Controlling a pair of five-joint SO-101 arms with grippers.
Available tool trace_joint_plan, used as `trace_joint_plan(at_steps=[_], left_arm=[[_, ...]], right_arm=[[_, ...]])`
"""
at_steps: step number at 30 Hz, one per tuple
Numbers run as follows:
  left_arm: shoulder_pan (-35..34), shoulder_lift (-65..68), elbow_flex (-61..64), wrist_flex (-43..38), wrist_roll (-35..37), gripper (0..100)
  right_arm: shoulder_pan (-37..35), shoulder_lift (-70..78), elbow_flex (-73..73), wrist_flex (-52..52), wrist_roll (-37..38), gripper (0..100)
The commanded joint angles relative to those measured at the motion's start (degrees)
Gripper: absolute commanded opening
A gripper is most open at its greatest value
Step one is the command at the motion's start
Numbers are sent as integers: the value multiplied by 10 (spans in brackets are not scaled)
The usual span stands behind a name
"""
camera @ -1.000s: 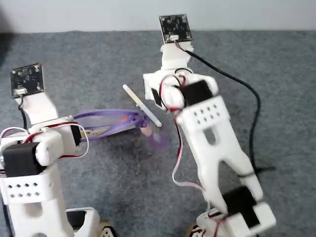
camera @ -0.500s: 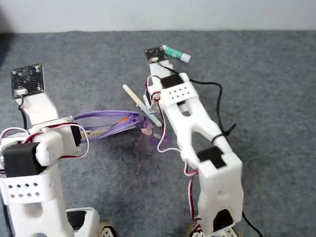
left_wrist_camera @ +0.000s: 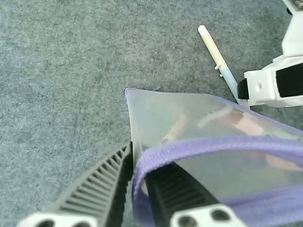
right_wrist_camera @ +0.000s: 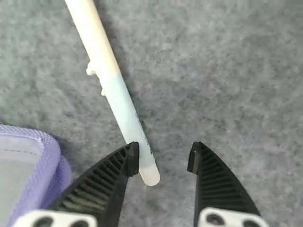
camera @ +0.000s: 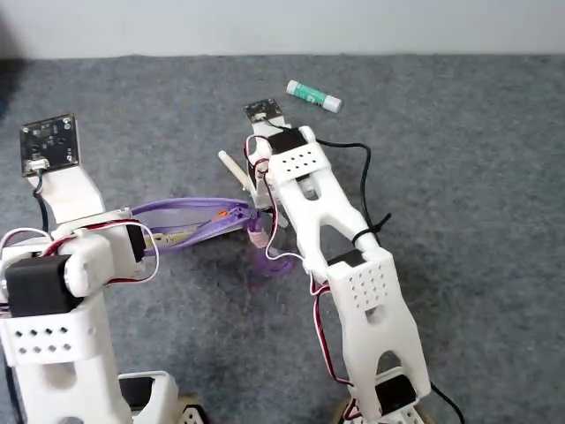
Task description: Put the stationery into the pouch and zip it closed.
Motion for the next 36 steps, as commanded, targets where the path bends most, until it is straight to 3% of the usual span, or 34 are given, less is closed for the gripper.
trace_joint_plan(at_steps=[1,10,15,23,26,36], left_arm=[[-4,-8,-2,4,-4,12],[-3,-8,-3,3,-4,12],[-3,-8,-3,4,-4,12],[-3,-8,-3,3,-4,12],[-3,-8,-3,3,-4,12],[-2,-6,-3,2,-4,12]], right_arm=[[-15,7,-28,28,4,180],[-37,21,-28,50,4,177],[-32,18,-28,57,4,12],[-3,-7,-61,156,0,9],[10,-44,-81,200,3,8],[43,-285,-35,199,44,8]])
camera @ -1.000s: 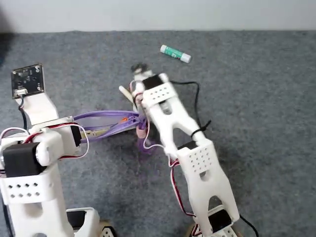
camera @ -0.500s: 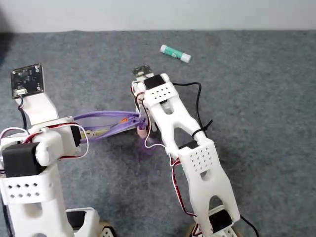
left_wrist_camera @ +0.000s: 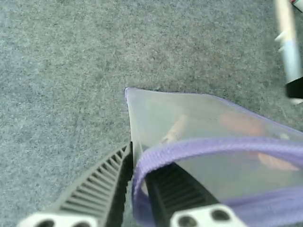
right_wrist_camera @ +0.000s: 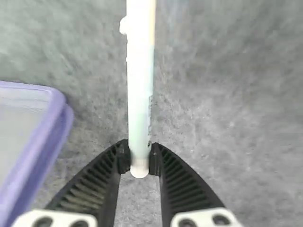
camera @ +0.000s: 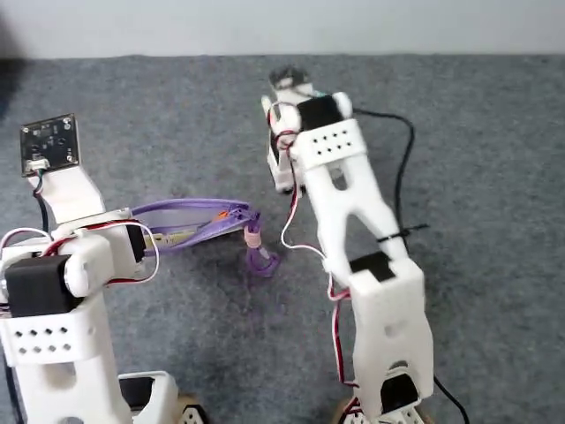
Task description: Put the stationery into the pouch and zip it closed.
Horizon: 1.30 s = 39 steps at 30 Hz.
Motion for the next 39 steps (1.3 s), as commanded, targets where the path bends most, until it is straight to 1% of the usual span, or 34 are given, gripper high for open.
trace_joint_plan(at_steps=[1,5,8,15,20,22,24,27,29,32,35,39], left_arm=[[-2,-4,-3,2,-4,12],[-2,-4,-3,2,-4,12],[-2,-4,-2,1,-4,12],[-2,-4,0,-7,-4,12],[-2,-4,0,-7,-4,12],[-2,-4,0,-6,-4,12],[-1,-3,0,-6,-4,12],[12,-3,0,-6,-4,12],[30,-3,0,-6,-4,12],[43,-3,0,-6,-4,12],[46,-3,0,-6,-4,12],[46,-3,0,-6,-4,12]], right_arm=[[0,-139,33,27,18,8],[-15,-278,128,27,18,8],[-40,-388,209,26,19,8],[-109,-628,358,26,98,8],[-118,-749,443,24,153,8],[-118,-779,465,21,192,8],[-118,-800,476,-5,225,8],[-118,-809,490,-39,236,8],[-120,-809,498,-21,237,8],[-156,-815,508,28,237,8],[-186,-831,512,26,246,8],[-202,-835,546,26,272,8]])
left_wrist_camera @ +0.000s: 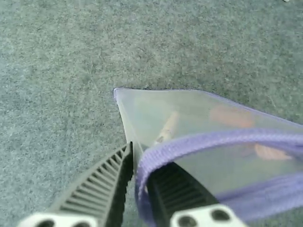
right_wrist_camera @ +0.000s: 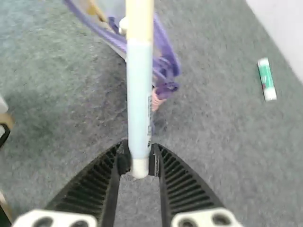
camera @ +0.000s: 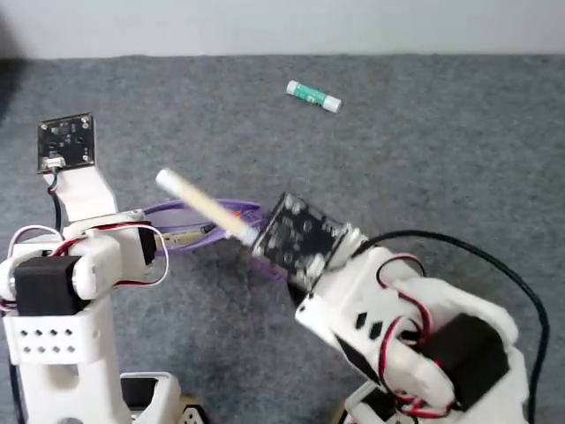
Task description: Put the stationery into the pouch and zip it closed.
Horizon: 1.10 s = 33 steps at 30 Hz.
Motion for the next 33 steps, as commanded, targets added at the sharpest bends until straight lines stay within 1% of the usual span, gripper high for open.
trace_joint_plan(at_steps=[1,9,13,14,17,22,24,27,29,33], left_arm=[[5,-3,0,-6,-4,12],[5,-4,0,-6,-4,12],[5,-4,0,-6,-4,12],[5,-5,0,-6,-4,12],[4,-6,0,-6,-4,12],[3,-7,0,-4,-4,12],[4,-7,0,-6,-4,12],[4,-7,0,-6,-4,12],[4,-7,0,-6,-4,12],[4,-7,0,-6,-4,12]], right_arm=[[-11,0,18,22,11,8],[-11,1,24,23,12,8],[-7,-2,66,23,15,8],[3,-4,79,23,15,8],[65,-4,105,23,12,8],[213,1,146,17,15,8],[252,1,174,8,15,8],[297,1,240,-42,18,8],[319,2,303,-97,54,8],[347,2,441,-251,179,8]])
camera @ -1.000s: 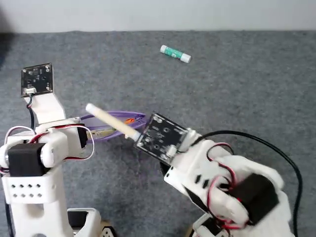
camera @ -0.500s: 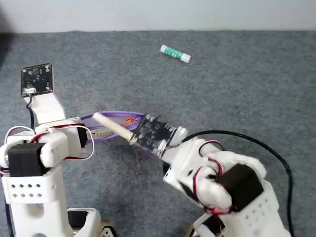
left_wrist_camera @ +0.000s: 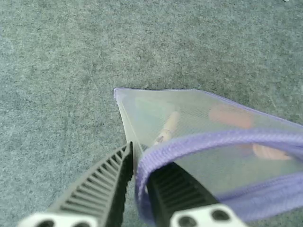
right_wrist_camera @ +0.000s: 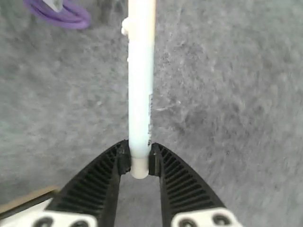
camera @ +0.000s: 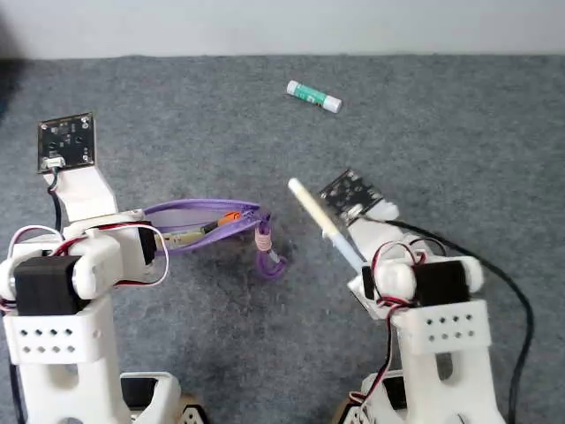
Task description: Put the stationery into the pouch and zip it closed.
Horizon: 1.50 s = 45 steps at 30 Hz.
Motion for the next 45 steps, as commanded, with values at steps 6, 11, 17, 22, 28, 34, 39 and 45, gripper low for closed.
trace_joint_plan(at_steps=[6,11,17,22,28,34,39,45], left_arm=[[1,-7,0,-5,-4,12],[1,-7,0,-5,-4,12],[1,-8,0,-5,-4,12],[1,-8,0,-5,-4,12],[0,-8,-1,-6,-4,12],[-38,-8,-3,-7,-4,12],[-52,-8,-3,-6,-4,12],[-52,-7,-2,-6,-4,12]], right_arm=[[23,-4,168,-196,144,8],[27,-4,200,-224,144,9],[44,-4,199,-218,132,161],[68,-4,180,-200,113,224],[31,48,55,-153,50,201],[-19,251,-95,-150,-26,201],[-53,428,-222,-146,-78,201],[-97,589,-359,-145,-81,201]])
